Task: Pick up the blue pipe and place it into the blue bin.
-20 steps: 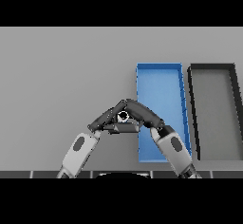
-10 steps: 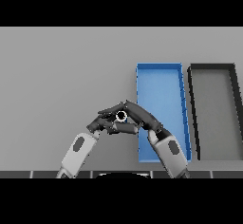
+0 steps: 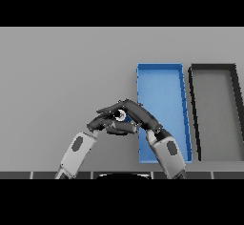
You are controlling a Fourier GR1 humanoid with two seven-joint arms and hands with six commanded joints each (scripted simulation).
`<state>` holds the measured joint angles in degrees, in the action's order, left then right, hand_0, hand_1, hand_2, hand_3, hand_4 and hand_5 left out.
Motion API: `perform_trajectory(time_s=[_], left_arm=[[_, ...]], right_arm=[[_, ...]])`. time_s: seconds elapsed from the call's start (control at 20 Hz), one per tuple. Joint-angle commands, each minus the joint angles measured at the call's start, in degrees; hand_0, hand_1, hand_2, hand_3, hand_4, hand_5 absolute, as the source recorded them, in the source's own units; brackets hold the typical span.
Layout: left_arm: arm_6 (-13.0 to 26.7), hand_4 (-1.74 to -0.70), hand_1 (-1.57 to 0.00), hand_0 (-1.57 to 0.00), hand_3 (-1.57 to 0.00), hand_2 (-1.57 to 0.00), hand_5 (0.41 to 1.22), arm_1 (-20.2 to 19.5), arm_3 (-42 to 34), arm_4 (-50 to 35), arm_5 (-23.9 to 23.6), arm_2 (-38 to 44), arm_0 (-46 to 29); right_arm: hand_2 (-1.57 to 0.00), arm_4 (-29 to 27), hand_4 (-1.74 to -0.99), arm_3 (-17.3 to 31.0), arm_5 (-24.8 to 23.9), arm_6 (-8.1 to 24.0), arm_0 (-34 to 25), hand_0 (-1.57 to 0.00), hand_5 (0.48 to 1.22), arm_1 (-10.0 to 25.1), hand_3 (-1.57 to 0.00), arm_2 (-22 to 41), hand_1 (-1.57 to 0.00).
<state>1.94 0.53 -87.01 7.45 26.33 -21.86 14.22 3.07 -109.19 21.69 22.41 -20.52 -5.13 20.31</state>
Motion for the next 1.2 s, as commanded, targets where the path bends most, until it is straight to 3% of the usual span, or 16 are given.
perform_trajectory(time_s=[0.0, 0.25, 0.45, 0.6, 0.7, 0.85, 0.95, 1.15], left_arm=[[-1.6, -0.98, -0.09, -0.1, -0.07, -0.09, 0.682, -0.6, -0.1, 0.1, 0.0, 0.0, -1.0], [3.8, -0.97, -0.03, -0.03, -0.02, -0.03, 0.544, 1.2, 0.9, -0.8, -1.1, 1.1, 0.4], [5.0, -0.97, -0.01, -0.01, -0.01, -0.01, 0.501, 1.0, 1.0, -0.2, -1.4, 0.8, 0.0], [4.3, -0.97, -0.01, -0.01, 0.0, -0.01, 0.485, 1.0, 1.2, 0.1, -1.5, 0.7, -0.5], [4.9, -0.96, 0.0, 0.0, 0.0, 0.0, 0.475, 0.7, 0.4, 0.0, -1.4, 0.5, -0.9], [4.2, -0.95, 0.0, 0.0, 0.0, 0.0, 0.473, 0.5, -0.3, 0.2, -1.5, 0.5, -1.0], [3.1, -0.95, 0.0, 0.0, 0.0, 0.0, 0.468, 0.2, -0.9, 0.2, -1.3, 0.4, -1.4], [3.7, -0.95, 0.0, 0.0, 0.0, 0.0, 0.47, -0.8, -2.2, -0.1, -1.4, 0.8, -2.3]], right_arm=[[-1.57, 0.5, -1.499, -0.1, 0.2, -0.5, 0.8, -1.57, 1.219, 0.3, -1.57, 0.0, -1.57], [-1.57, 0.5, -1.497, -0.3, 0.6, -2.6, 1.0, -1.57, 1.22, -1.5, -1.57, -1.1, -1.57], [-1.57, -6.0, -1.495, -2.5, 0.9, 2.8, -3.3, -1.57, 1.221, -3.4, -1.57, -5.8, -1.57], [-1.57, -12.4, -1.494, -4.2, -1.7, 10.0, -9.8, -1.57, 1.221, -4.2, -1.57, -11.4, -1.57], [-1.57, -16.8, -1.496, -3.6, -4.5, 12.4, -13.9, -1.57, 1.221, -1.7, -1.57, -14.2, -1.57], [-1.57, -21.5, -1.497, -2.8, -10.1, 12.1, -21.9, -1.57, 1.221, 3.5, -1.57, -19.9, -1.57], [-1.57, -21.6, -1.498, -0.5, -13.3, 12.5, -26.3, -1.57, 1.221, 7.5, -1.57, -24.5, -1.57], [-1.57, -17.5, -1.498, 2.3, -12.5, 12.4, -26.6, -1.57, 1.221, 11.8, -1.57, -29.7, -1.57]])
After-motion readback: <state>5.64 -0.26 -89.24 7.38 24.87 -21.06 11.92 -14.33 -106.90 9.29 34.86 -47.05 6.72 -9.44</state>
